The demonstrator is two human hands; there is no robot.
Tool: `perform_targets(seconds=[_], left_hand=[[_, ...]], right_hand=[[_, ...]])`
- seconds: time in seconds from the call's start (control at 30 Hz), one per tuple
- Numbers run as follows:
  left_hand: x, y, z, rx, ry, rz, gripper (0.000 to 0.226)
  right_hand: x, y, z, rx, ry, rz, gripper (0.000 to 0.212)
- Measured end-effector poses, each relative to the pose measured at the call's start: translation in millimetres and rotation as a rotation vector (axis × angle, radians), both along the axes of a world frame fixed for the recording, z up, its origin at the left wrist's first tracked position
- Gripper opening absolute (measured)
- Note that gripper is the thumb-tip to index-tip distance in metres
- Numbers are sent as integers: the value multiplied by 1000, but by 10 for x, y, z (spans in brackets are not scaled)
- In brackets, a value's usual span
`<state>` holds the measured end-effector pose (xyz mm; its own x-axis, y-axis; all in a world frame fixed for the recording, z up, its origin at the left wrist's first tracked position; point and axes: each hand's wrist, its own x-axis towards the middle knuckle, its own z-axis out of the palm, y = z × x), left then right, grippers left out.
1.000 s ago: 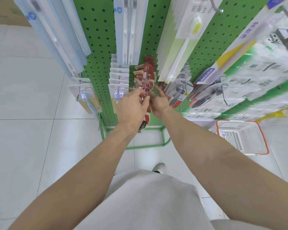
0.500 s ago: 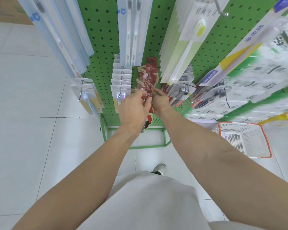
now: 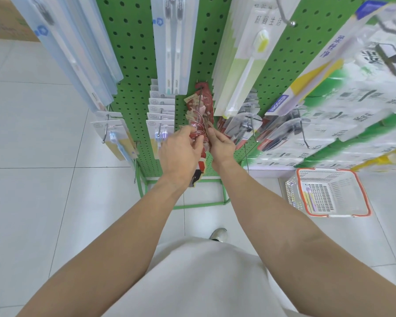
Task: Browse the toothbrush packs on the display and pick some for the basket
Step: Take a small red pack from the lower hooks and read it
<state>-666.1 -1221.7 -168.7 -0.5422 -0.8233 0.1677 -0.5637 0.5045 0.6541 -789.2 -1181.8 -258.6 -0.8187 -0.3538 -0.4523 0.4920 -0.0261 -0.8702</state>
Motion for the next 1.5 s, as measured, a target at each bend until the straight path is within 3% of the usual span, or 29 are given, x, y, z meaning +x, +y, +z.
perform_targets(seconds=[0.47,0.67,0.83,1.07,1.2,1.33,1.5], left_hand=[[0,59,-8,10,22,5,31],[124,115,-15,120,141,-1,45],[276,197,-29,158,220,24,43],[489,498,-3,191,336,-173,17],[585,616,17,140,347,-313,23],[608,696,127,345,336,-228,44],[618,685,253,591,460,-57,16]], right_hand=[[302,618,-197,75,-115,-114,14],[406,1155,-311,157,-65,-67,23],[488,1422,-92,103,-41,-43,10],[557,1638,164,94,12,74,24],[596,1631,497,13,31,211,19],[617,1546,783,-39,60,370,29],[641,1465,969,45,176,507,25]])
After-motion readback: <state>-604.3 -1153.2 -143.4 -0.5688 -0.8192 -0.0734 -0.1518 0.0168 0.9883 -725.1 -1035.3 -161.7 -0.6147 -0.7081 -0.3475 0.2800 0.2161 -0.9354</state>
